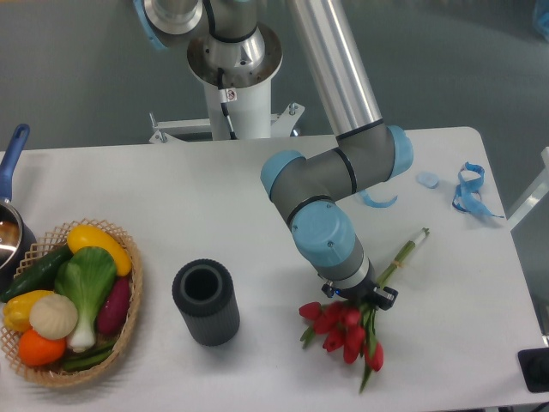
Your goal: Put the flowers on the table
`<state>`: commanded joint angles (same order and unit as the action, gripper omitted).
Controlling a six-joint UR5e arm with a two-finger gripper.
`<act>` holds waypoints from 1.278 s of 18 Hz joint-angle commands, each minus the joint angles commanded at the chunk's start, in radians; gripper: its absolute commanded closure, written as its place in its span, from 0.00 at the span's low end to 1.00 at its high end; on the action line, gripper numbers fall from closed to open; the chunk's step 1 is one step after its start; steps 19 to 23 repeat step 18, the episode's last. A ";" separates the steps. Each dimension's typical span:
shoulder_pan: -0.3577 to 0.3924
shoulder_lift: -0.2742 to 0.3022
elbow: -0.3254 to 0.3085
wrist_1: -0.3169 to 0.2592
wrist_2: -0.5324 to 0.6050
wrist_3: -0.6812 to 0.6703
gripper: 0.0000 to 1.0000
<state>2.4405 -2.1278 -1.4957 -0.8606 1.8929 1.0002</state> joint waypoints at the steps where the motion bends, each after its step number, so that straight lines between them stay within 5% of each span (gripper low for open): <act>1: 0.002 0.018 0.011 -0.002 0.000 0.000 0.00; 5: 0.055 0.115 0.060 -0.024 -0.032 0.023 0.00; 9: 0.149 0.201 0.123 -0.234 -0.150 0.213 0.00; 15: 0.319 0.305 0.112 -0.396 -0.363 0.516 0.00; 23: 0.365 0.330 0.111 -0.420 -0.423 0.598 0.00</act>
